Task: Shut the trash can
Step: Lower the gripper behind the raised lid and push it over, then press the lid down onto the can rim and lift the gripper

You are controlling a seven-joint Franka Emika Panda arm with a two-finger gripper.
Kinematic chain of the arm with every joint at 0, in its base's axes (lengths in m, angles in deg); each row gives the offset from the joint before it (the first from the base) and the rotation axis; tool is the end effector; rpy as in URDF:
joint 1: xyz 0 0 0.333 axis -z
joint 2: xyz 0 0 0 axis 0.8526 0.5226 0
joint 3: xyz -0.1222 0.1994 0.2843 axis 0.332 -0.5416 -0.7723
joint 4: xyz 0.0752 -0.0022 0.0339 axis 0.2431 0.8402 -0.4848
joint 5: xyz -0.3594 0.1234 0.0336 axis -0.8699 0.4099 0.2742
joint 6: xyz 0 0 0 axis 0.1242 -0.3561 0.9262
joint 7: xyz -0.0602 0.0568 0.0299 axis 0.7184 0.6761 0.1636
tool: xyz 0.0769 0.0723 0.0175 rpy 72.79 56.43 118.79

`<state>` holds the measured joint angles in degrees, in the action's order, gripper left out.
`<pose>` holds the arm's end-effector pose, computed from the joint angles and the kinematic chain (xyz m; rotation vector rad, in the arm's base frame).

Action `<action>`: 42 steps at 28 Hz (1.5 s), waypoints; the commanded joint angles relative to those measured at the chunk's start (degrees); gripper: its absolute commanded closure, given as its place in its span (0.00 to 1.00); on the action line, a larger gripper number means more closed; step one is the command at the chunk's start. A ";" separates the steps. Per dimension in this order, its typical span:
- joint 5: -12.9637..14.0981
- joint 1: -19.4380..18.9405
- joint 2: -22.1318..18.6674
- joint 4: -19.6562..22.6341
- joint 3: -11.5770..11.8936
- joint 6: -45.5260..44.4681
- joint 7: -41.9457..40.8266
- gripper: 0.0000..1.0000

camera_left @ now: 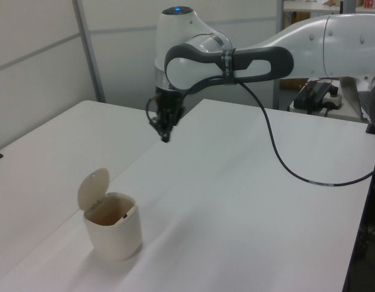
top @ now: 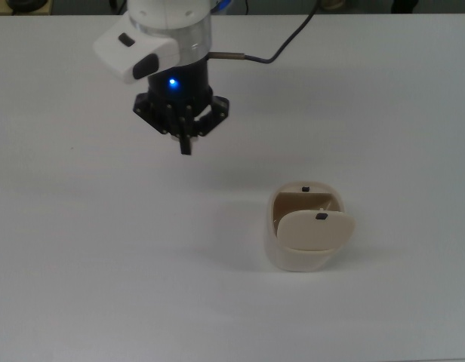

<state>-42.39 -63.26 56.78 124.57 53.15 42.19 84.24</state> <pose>0.6829 0.0248 0.6109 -3.0757 0.1425 -0.4415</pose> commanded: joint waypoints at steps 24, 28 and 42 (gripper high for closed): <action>1.01 -4.46 7.80 0.72 -8.08 35.03 6.46 1.00; -0.05 -5.86 7.71 4.05 -8.08 34.50 6.46 0.99; -1.98 -6.22 7.63 5.20 -8.08 24.14 6.37 0.98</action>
<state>-42.43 -69.32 65.56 128.84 44.81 71.22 90.02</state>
